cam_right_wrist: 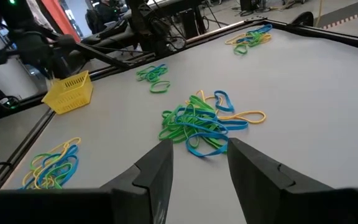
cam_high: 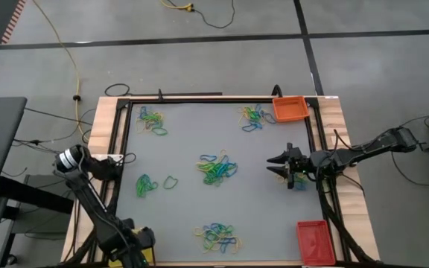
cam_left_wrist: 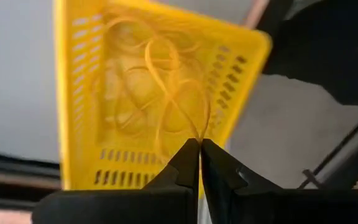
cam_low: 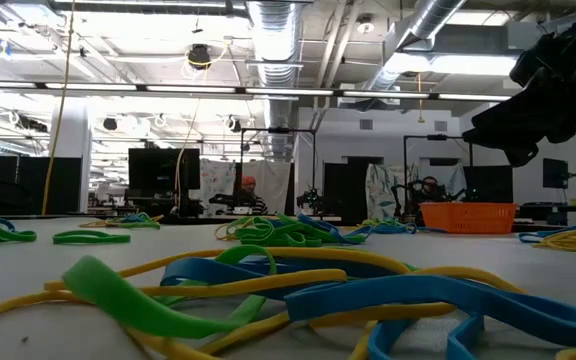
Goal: Sort rubber bands into baskets
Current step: Put the yellow rubber band into the yellow bin
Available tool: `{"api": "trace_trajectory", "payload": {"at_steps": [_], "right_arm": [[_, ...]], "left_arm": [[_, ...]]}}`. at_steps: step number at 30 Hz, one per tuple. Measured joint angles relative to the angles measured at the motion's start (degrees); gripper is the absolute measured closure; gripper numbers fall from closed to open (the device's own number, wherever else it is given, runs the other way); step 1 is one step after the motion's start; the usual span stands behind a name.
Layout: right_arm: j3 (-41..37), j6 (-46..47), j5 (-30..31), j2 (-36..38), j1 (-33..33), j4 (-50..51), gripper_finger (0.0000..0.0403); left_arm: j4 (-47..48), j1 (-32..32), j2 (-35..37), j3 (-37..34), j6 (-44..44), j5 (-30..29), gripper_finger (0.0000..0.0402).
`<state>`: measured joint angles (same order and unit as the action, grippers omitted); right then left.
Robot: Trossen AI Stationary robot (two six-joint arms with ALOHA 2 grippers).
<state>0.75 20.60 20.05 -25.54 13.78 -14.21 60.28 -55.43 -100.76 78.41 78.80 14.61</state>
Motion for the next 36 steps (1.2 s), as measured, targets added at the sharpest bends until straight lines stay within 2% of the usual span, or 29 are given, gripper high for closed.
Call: {"api": "trace_trajectory", "payload": {"at_steps": [6,15,19,27,33,36], "right_arm": [[0.0,-0.1,0.0,0.0,0.0,0.1,0.0223],[0.0,-0.1,0.0,0.0,0.0,0.3,0.0223],[0.0,-0.1,0.0,0.0,0.0,0.3,0.0223],[0.0,-0.1,0.0,0.0,0.0,0.3,0.0223],[0.0,-0.1,0.0,0.0,0.0,0.3,0.0223],[0.0,-0.3,0.0,0.0,0.0,0.3,0.0223]], "left_arm": [[2.0,0.0,0.0,0.0,-0.1,-2.8,0.0383],[2.0,0.6,0.0,0.0,0.4,-3.3,0.0266],[1.9,2.1,0.0,0.0,-0.8,-4.6,0.0231],[0.8,7.1,0.0,0.0,-9.7,-14.1,0.0221],[-9.4,11.1,-0.5,0.1,-20.4,-26.4,0.0221],[-15.6,13.3,-2.4,0.1,-26.9,-28.5,0.0221]]}}
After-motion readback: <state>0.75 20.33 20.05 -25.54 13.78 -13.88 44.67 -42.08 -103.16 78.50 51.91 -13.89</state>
